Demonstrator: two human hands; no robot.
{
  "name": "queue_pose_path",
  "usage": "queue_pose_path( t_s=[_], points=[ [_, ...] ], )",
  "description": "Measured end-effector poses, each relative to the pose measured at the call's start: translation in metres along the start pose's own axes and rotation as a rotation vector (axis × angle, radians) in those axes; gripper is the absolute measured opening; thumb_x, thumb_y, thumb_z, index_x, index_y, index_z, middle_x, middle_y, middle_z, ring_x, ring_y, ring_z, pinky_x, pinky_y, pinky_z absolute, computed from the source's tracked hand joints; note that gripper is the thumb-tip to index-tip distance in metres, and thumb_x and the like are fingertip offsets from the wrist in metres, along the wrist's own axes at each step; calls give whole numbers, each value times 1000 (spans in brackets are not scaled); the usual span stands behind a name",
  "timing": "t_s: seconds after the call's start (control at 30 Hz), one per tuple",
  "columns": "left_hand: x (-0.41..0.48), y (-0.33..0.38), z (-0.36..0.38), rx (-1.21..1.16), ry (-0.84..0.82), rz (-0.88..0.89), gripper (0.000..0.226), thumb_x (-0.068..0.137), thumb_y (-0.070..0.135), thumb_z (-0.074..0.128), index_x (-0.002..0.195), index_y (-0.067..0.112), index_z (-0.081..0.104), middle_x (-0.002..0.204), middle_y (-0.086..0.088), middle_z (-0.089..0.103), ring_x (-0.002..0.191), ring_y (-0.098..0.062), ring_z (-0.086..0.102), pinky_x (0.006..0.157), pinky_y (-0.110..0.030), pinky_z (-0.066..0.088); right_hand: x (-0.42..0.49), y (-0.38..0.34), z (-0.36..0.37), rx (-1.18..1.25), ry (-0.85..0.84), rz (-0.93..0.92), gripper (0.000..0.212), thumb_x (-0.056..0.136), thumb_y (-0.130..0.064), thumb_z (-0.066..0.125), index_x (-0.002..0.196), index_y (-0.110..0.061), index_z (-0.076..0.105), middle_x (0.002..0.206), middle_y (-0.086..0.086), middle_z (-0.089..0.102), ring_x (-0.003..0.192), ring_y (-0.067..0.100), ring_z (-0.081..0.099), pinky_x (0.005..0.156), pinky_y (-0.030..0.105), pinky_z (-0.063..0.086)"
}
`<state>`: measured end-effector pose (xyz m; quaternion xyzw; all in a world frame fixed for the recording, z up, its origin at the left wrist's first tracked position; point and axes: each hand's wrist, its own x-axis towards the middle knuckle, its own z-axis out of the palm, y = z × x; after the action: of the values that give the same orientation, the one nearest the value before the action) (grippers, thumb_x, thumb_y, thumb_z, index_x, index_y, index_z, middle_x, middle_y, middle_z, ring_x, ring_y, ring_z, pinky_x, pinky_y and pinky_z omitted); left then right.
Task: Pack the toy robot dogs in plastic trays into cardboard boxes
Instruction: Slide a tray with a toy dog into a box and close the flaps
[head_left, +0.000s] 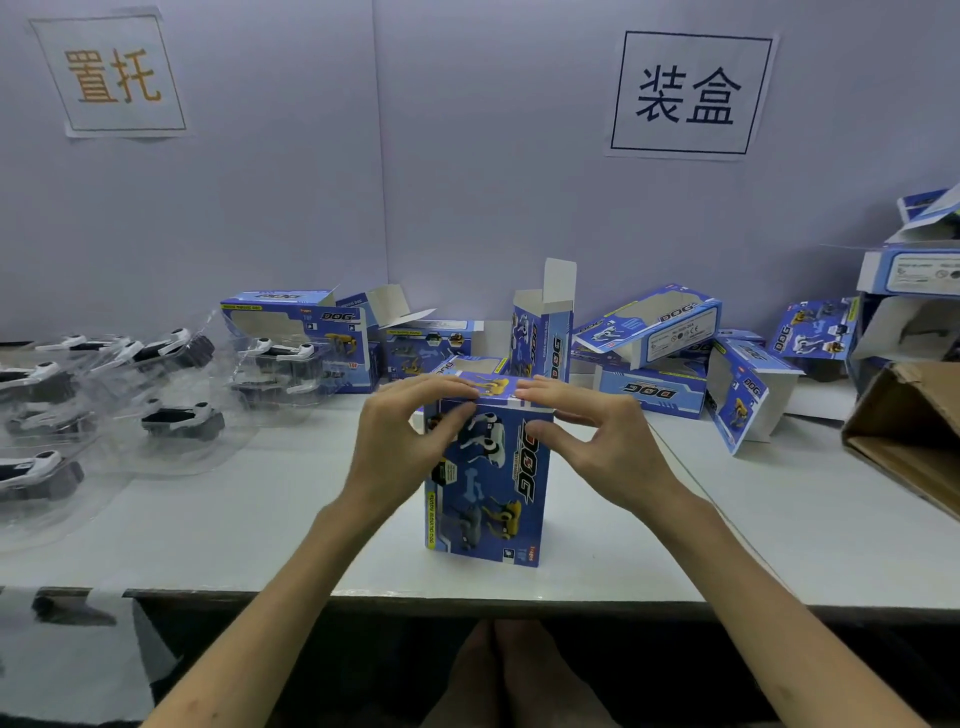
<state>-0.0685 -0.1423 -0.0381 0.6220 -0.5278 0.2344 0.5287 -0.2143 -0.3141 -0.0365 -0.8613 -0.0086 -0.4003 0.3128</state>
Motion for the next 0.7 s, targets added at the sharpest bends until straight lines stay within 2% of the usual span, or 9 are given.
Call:
queue_pose_path(
  t_s=[0.07,0.2,0.3,0.4,0.5,0.6,0.7],
  points=[
    [0,-3,-6,-20,-50,-33,20,86,6,73,105,14,76,106,2,74,104,-7,67,90,-35,55,-1,1,0,3,-3,10,42,88,-13,73,126,-29,63,126,-15,62,120,-20,47,96,11,48],
    [0,-8,-12,-54,-113,-71,26,88,8,71,108,26,72,111,6,73,110,2,63,91,-28,56,-3,-2,1,9,-10,9,36,90,-10,71,123,-21,68,123,-15,63,125,-11,49,103,17,46],
    [1,-12,-12,-65,-99,-98,24,87,15,73,109,25,71,113,8,72,110,-2,64,93,-31,56,-7,-1,4,55,15,32,34,91,-9,70,122,-21,69,125,-13,64,130,-1,50,105,25,48],
    [0,-16,-13,-143,-80,-184,22,83,28,71,105,28,70,115,11,70,111,0,63,97,-36,54,-9,1,8,84,47,40,33,92,-9,69,122,-22,69,127,-11,65,132,0,49,103,26,50],
    [1,-20,-12,-209,-78,-222,16,86,22,70,100,27,72,114,8,72,112,-5,64,97,-42,53,-10,1,14,79,76,40,33,93,-9,67,123,-23,68,128,-14,63,133,0,48,103,28,50],
    [1,-20,-9,-204,-69,-225,16,87,13,71,98,24,71,113,4,72,112,-11,65,96,-45,54,-11,-1,17,101,78,59,34,94,-9,65,119,-33,65,126,-19,61,131,-6,46,104,29,50],
    [0,-21,-8,-221,-65,-241,13,86,19,70,97,25,71,118,4,70,116,-11,62,97,-48,52,-9,-1,15,117,71,71,34,93,-9,66,115,-36,65,123,-21,63,127,-12,47,101,23,50]
  ],
)
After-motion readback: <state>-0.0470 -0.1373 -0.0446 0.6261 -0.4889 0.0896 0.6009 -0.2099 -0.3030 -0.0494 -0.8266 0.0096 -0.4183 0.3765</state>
